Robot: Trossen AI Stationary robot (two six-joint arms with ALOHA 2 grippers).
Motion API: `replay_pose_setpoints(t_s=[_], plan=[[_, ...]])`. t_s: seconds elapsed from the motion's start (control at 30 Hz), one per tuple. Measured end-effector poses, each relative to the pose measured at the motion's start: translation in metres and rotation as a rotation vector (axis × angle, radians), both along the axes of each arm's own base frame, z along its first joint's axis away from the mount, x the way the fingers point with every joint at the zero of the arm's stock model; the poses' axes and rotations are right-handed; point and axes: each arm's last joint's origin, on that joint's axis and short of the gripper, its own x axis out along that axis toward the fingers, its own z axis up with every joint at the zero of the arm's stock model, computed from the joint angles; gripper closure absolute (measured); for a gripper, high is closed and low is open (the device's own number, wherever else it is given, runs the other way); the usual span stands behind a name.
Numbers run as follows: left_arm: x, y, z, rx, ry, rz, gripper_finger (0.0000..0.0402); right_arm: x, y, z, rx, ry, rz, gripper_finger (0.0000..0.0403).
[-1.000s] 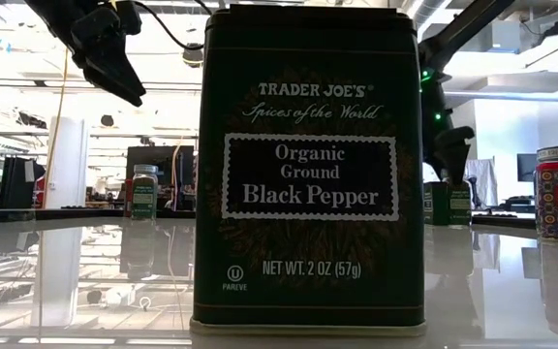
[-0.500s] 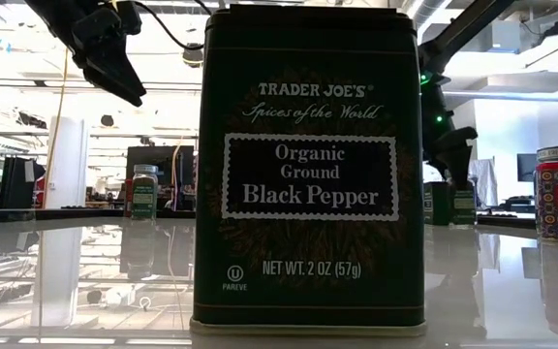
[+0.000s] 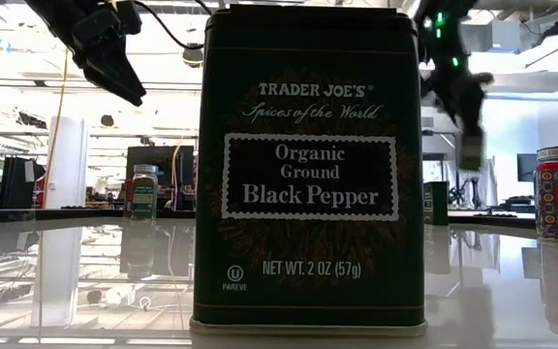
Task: Sort spices by type
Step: Put the green seasoning bottle into the top black bin
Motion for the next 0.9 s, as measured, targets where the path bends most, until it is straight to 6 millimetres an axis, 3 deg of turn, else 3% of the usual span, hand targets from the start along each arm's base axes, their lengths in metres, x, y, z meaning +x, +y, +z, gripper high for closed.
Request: replay_pose_setpoints(t_s=[0.27,0.47,0.63,0.77,0.9], plan=[[0.002,0.0,0.002,0.016,-0.023,-0.006,0.0111,0.052,0.011,0.079,-0.218,-0.265,0.109,0.0182],[0.005,-0.002,0.005,0.033,-0.055,-0.047,0.0111,0.103,0.006,0.107,-0.277,-0.424,0.21,0.0182],[0.008,-0.008,0.007,0.019,-0.079,-0.11,0.0111,0.146,-0.012,0.092,-0.233,-0.461,0.267,0.0182],[0.01,-0.014,0.006,-0.005,-0.099,-0.125,0.0111,0.173,-0.026,0.057,-0.174,-0.428,0.306,0.0182],[0.013,-0.019,-0.014,-0.02,-0.17,-0.121,0.0111,0.191,-0.038,0.023,-0.112,-0.359,0.311,0.0182]])
